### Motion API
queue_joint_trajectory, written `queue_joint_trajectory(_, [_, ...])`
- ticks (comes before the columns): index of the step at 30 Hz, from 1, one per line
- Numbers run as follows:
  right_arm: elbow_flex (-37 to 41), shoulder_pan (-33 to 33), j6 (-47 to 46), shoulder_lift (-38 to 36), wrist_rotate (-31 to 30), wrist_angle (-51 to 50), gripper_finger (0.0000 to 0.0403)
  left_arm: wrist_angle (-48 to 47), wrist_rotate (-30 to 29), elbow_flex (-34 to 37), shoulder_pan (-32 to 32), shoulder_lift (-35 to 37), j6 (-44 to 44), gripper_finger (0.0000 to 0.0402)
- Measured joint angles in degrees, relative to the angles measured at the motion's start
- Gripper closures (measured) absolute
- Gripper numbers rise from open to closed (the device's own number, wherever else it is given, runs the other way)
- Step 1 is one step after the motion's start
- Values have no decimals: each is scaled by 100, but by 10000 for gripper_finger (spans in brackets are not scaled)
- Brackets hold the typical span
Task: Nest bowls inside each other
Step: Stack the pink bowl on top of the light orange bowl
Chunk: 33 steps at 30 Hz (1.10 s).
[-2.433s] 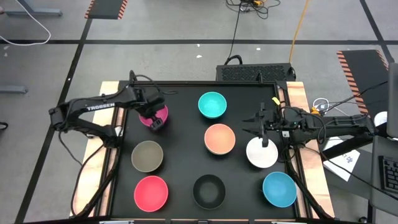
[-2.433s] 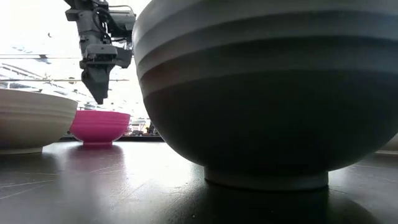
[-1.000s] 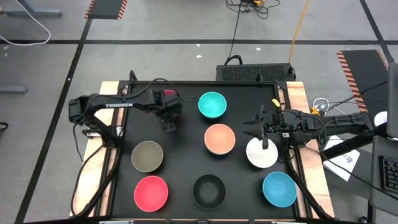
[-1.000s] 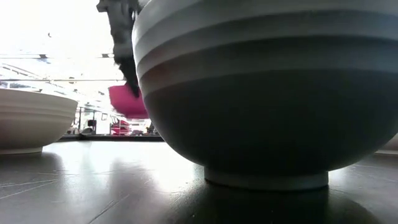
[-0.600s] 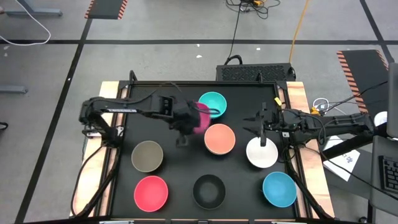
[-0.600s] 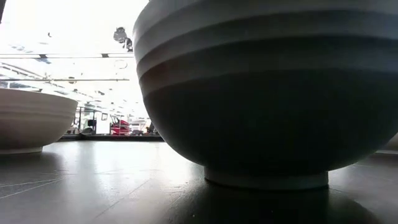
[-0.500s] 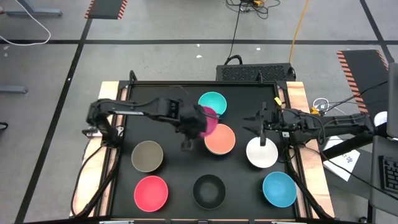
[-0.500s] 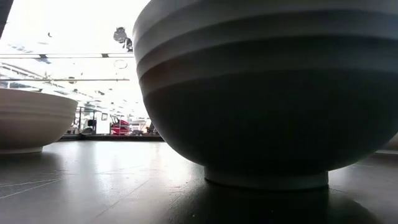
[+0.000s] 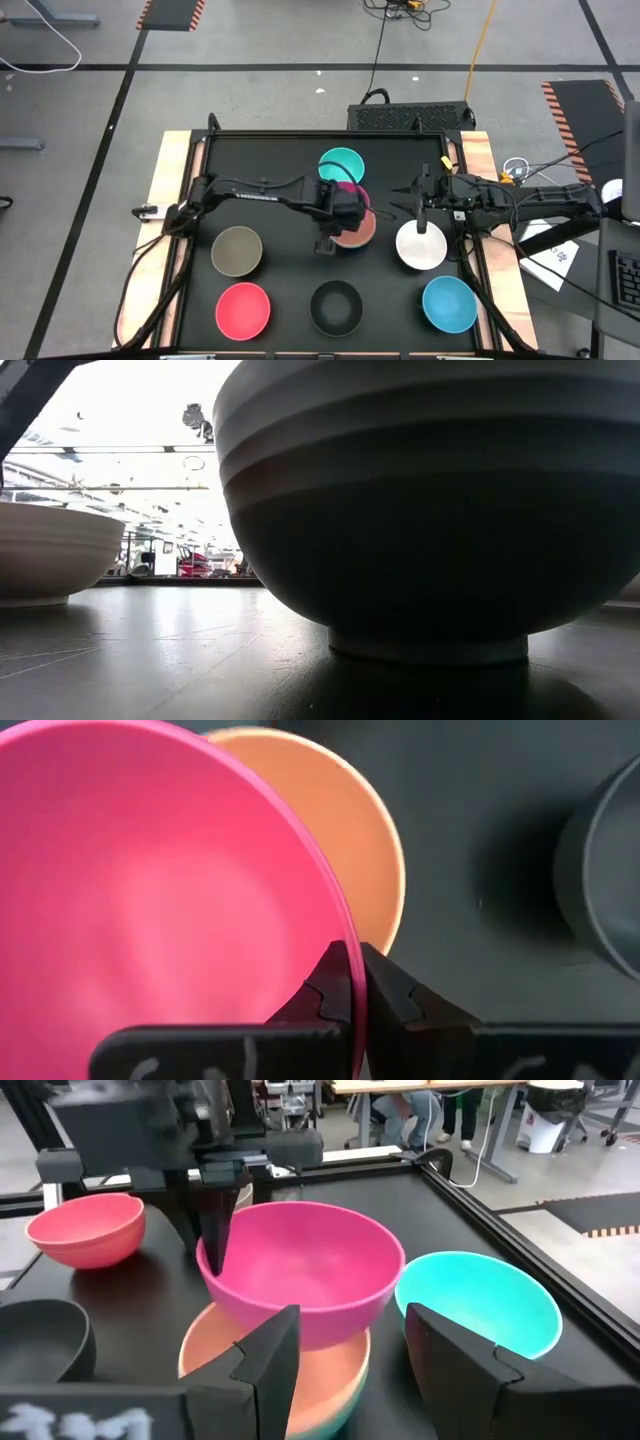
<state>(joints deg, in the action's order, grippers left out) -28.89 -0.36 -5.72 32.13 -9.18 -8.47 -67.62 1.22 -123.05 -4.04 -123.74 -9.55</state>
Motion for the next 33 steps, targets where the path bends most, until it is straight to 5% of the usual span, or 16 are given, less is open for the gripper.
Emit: queue_joint_trajectory(33, [44, 7, 165, -9, 42, 24, 227, 453, -186, -126, -351, -650, -349, 398])
